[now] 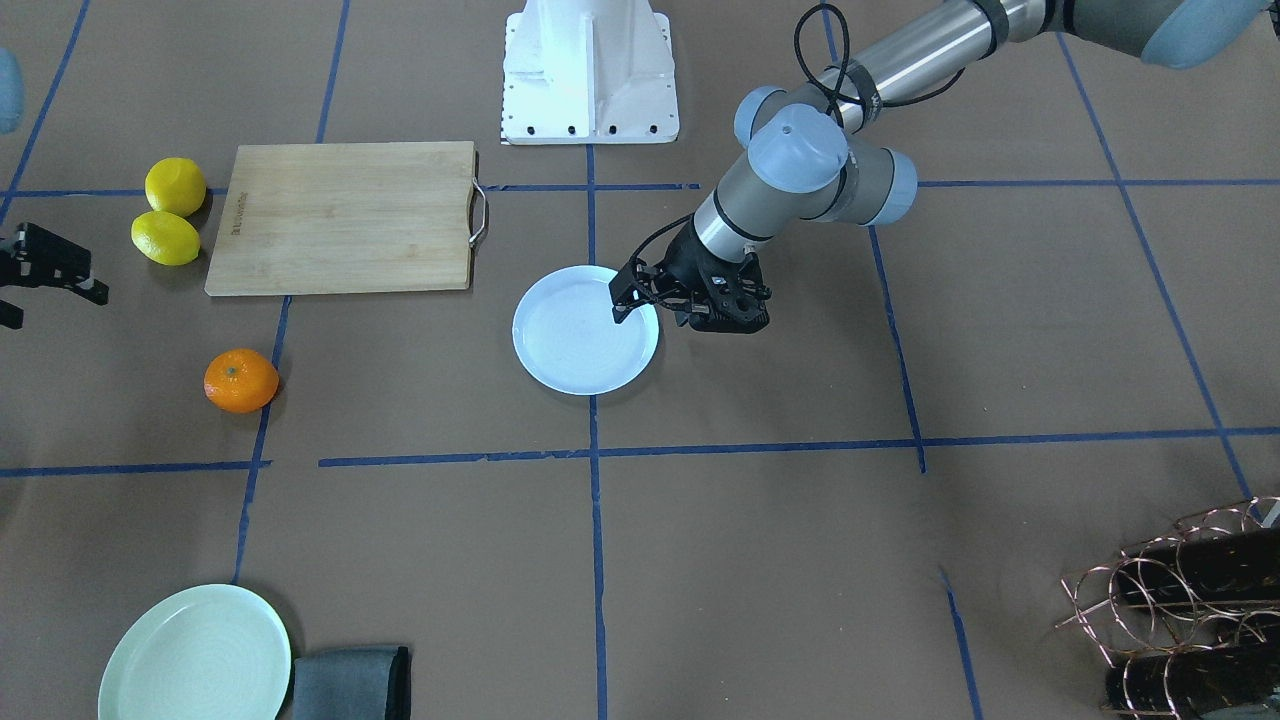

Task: Pick orange to plate
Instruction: 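Hold the plate with the left gripper while the right gripper grasps the orange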

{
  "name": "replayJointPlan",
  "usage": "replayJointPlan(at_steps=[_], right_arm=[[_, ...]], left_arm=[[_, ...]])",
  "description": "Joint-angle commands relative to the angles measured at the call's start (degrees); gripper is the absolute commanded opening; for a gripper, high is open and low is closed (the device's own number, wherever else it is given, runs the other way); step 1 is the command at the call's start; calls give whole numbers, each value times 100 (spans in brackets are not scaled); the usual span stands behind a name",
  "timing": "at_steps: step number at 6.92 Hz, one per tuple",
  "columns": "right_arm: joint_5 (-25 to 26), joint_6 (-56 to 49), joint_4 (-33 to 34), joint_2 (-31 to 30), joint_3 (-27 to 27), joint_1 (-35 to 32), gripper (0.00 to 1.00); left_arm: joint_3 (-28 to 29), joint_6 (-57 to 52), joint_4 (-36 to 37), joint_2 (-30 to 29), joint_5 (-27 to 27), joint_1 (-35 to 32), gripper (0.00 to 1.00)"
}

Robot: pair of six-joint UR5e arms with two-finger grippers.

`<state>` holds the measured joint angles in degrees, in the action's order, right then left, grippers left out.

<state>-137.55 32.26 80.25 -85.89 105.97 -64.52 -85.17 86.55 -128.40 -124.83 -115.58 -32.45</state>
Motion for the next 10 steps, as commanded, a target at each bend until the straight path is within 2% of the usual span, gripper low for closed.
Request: replayJointPlan(at_steps=[1, 2, 3, 4, 7, 10], right_arm=[[1399, 1972, -835, 36, 3, 1173, 100], [1789, 1995, -845, 54, -14, 1483, 100], [1854, 2030, -845, 81, -23, 1625, 100], [2133, 2100, -845, 116, -58, 1801, 100], [2442, 2083, -871, 309, -443, 1855, 100], [2444, 2100, -880, 651, -814, 1855, 100]], left_arm=[[-17, 37, -19, 11, 97, -7, 99], [-26, 37, -19, 11, 141, -7, 99], [-26, 37, -19, 11, 141, -7, 99], [-17, 28, -19, 20, 141, 2, 100], [-8, 20, -19, 46, 272, 10, 99], [-17, 20, -10, 46, 299, 19, 99]])
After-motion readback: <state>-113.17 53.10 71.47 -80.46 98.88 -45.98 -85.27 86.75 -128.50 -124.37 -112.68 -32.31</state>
